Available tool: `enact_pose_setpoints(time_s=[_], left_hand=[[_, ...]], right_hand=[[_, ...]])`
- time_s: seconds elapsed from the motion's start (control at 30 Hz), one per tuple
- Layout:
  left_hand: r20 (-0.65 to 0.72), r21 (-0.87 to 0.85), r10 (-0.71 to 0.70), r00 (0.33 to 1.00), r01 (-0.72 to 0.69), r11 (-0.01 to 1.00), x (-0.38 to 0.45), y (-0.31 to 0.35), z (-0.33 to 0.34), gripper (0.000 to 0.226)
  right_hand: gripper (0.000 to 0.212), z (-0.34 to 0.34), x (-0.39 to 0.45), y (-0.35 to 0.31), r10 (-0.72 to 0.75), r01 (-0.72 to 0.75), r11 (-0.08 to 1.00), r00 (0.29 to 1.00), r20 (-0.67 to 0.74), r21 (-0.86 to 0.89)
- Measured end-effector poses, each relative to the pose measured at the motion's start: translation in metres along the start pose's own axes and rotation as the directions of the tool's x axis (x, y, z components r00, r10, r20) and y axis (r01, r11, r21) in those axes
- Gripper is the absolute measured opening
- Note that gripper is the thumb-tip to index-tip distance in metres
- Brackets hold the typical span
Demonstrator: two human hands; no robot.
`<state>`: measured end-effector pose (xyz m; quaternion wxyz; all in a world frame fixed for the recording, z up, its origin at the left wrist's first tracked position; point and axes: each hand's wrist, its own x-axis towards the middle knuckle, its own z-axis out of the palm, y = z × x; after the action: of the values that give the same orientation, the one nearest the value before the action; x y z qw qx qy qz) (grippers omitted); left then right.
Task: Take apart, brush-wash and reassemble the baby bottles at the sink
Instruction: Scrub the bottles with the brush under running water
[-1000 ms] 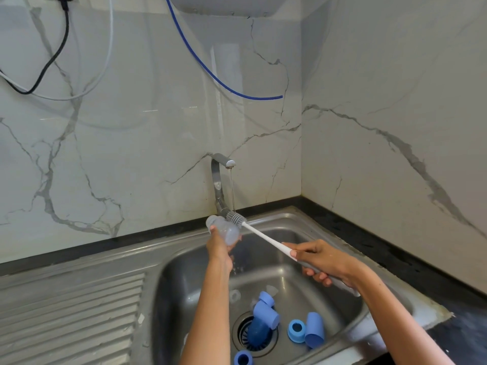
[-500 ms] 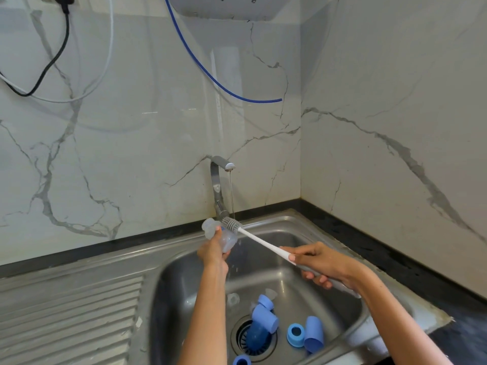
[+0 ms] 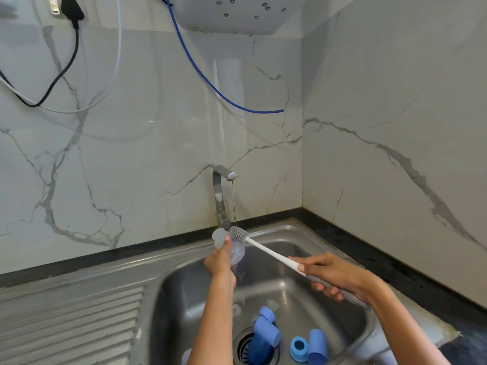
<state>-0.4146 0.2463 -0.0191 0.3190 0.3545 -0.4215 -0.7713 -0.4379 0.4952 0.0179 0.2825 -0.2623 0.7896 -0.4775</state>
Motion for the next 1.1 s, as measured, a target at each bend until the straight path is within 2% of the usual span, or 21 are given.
enact_pose_setpoints(time_s=[0.1,0.2,0.3,0.4,0.5,0.6,0.7,0.8,0.87,1.0,1.1], left_hand=[[-0.001,0.018,-0.015,1.0,0.015,1.0,0.001,0.001,-0.002,0.032],[0.105,0.085,-0.054,0.993,0.045,0.995,-0.005,-0.002,0.002,0.031],[0.17,0.09,-0.09,0.981,0.075,0.993,-0.011,-0.005,0.007,0.041],[0.131,-0.024,-0.105,0.986,0.109,0.994,-0.006,0.001,-0.001,0.04],[0.089,-0.096,-0.073,0.993,0.081,0.992,0.0,0.007,-0.008,0.037],[0.145,-0.027,-0.084,0.986,0.089,0.996,-0.001,0.003,-0.003,0.039],[0.2,0.049,-0.09,0.976,0.082,0.995,-0.004,-0.004,0.002,0.036],[0.228,0.025,-0.074,0.971,0.07,0.997,-0.003,-0.006,0.002,0.028],[0.215,-0.04,-0.07,0.974,0.08,0.996,-0.003,-0.001,-0.002,0.026],[0.189,-0.215,-0.082,0.979,0.122,0.969,0.006,0.012,-0.012,0.039],[0.29,-0.12,-0.111,0.951,0.151,0.981,0.004,0.008,-0.01,0.043]], right_hand=[[0.034,-0.002,-0.002,0.003,-0.022,0.022,0.999,1.0,0.01,-0.024],[0.033,0.015,0.009,0.005,-0.116,0.109,0.991,0.99,-0.085,-0.081],[0.03,0.032,0.019,0.003,-0.174,0.158,0.98,0.973,-0.148,-0.119],[0.028,0.024,0.013,-0.001,-0.126,0.121,0.991,0.987,-0.097,-0.058],[0.029,0.007,0.001,-0.001,-0.065,0.066,0.997,0.998,-0.022,0.041],[0.03,0.007,0.0,0.0,-0.068,0.068,0.998,0.996,-0.064,0.002],[0.031,0.022,0.009,0.002,-0.138,0.129,0.989,0.979,-0.152,-0.069],[0.03,0.034,0.015,0.0,-0.19,0.176,0.98,0.963,-0.191,-0.091],[0.028,0.029,0.012,-0.002,-0.181,0.173,0.983,0.97,-0.164,-0.061],[0.029,0.015,0.002,0.0,-0.107,0.108,0.994,0.991,-0.079,0.018],[0.031,0.025,0.006,-0.002,-0.15,0.15,0.989,0.982,-0.112,-0.007]])
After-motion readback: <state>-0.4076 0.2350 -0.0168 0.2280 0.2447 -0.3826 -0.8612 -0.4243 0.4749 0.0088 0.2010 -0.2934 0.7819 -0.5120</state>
